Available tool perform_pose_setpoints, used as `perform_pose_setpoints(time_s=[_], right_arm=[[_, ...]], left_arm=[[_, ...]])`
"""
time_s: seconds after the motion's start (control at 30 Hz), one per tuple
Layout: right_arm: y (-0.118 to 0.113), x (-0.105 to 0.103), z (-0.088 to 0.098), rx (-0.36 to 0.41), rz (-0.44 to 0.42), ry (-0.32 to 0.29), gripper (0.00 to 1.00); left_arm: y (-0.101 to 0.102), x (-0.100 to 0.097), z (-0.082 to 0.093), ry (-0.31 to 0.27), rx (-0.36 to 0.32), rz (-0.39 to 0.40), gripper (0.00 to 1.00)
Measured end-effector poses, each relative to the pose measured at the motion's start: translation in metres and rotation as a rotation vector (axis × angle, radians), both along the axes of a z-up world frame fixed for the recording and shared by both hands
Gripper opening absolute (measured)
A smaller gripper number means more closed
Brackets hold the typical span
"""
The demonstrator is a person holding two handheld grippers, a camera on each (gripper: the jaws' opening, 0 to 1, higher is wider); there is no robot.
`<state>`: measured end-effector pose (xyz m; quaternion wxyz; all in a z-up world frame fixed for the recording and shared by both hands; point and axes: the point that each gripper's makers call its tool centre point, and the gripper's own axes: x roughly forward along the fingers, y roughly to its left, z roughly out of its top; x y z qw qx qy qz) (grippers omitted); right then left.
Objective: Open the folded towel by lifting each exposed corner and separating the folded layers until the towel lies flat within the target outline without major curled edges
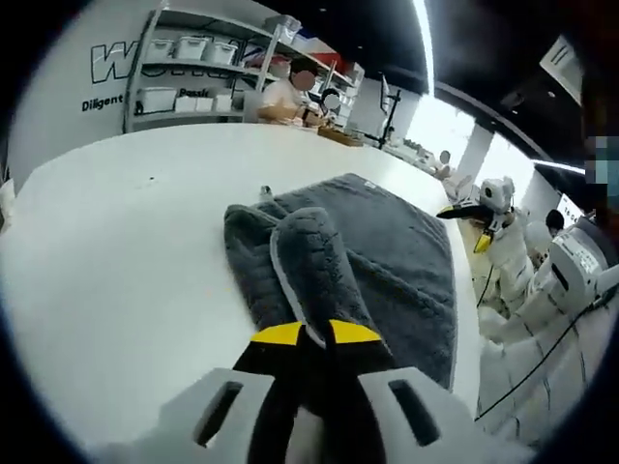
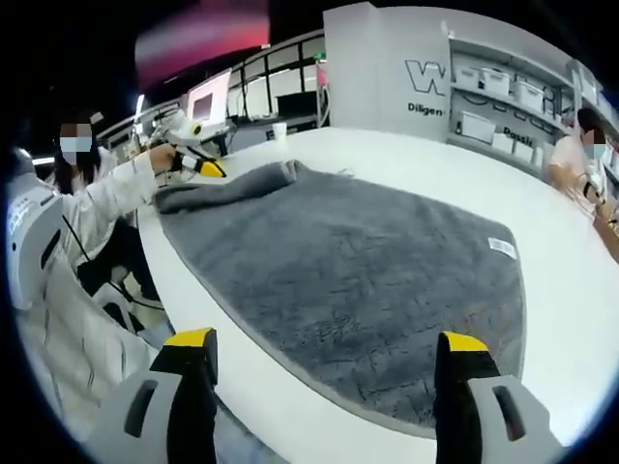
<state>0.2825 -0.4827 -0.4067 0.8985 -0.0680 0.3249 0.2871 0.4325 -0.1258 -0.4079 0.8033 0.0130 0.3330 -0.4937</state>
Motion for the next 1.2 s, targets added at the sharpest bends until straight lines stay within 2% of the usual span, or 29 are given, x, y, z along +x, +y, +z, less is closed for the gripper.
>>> perform_pose_setpoints(time_s=[0.1, 0.23, 0.37, 0.5, 0.63, 0.83, 0.93, 1.2], right_arm=[[0.001, 0.000, -0.001, 0.004, 0.000, 0.002, 0.92], [0.001, -0.001, -0.001, 0.004, -0.002, 0.007, 0.92], [0.001, -0.001, -0.002, 0.002, 0.002, 0.009, 0.92], [0.000, 0.000, -0.001, -0.001, 0.002, 0.007, 0.92], [0.000, 0.000, -0.001, -0.005, 0.003, 0.008, 0.92], [-0.001, -0.001, -0.002, -0.007, 0.000, 0.013, 0.91], [-0.003, -0.001, -0.002, -0.006, -0.003, 0.014, 0.91], [-0.003, 0.000, -0.001, -0.007, 0.000, 0.012, 0.91]], left_arm=[[-0.001, -0.010, -0.013, 0.057, 0.012, -0.021, 0.13], [-0.002, -0.011, -0.014, 0.092, -0.015, -0.005, 0.11], [-0.004, -0.016, -0.016, 0.132, -0.020, -0.008, 0.07], [-0.006, -0.019, -0.020, 0.170, -0.015, -0.008, 0.07], [-0.003, -0.016, -0.026, 0.148, 0.054, -0.003, 0.03], [-0.003, -0.018, -0.026, 0.129, 0.064, -0.025, 0.02], [-0.003, -0.021, -0.022, 0.091, 0.079, -0.040, 0.01], [0.007, -0.015, -0.009, 0.037, 0.099, 0.001, 0.01]])
